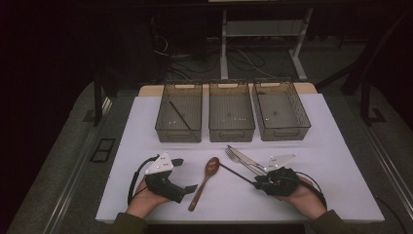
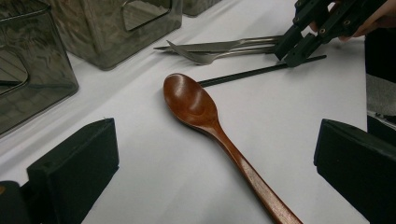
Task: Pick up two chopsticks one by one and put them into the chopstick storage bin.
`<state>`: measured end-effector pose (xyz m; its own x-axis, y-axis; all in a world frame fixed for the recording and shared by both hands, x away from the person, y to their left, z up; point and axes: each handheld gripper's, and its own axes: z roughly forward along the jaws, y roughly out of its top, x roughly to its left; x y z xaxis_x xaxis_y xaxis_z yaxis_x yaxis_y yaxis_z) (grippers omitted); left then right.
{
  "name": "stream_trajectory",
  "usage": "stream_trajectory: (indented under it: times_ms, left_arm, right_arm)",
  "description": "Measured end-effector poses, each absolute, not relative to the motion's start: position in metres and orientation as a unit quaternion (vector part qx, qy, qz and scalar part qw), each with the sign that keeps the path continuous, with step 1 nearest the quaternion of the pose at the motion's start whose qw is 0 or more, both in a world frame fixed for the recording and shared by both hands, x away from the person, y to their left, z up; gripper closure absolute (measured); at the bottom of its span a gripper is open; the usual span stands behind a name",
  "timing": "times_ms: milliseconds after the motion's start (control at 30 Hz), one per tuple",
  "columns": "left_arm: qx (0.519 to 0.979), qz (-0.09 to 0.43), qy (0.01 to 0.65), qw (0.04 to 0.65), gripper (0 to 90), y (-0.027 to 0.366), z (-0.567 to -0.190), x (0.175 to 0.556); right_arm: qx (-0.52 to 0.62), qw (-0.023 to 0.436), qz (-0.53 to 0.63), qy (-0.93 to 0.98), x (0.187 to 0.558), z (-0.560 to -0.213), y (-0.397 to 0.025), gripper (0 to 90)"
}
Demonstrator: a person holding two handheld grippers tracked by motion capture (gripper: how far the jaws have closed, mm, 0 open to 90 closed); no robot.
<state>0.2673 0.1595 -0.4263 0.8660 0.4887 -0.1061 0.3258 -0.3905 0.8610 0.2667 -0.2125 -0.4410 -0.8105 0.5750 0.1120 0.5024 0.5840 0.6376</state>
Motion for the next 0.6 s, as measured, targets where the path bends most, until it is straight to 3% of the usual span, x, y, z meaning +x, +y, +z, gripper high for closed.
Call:
stream_trajectory:
  times_ms: [433,600]
  left_arm:
    - [0.831,0.081,0.244,0.493,0.0,0.1583,-0.4268,0.2668]
    - [0.831,0.082,0.243,0.494,0.0,0.1584,-0.4271,0.2672]
  right_arm:
    - [0.286,0.079,0.324,0.898,0.2643,-0.4436,-0.2084,84.4]
    - [0.297,0.067,0.328,0.894,0.2671,-0.4438,-0.2101,85.1]
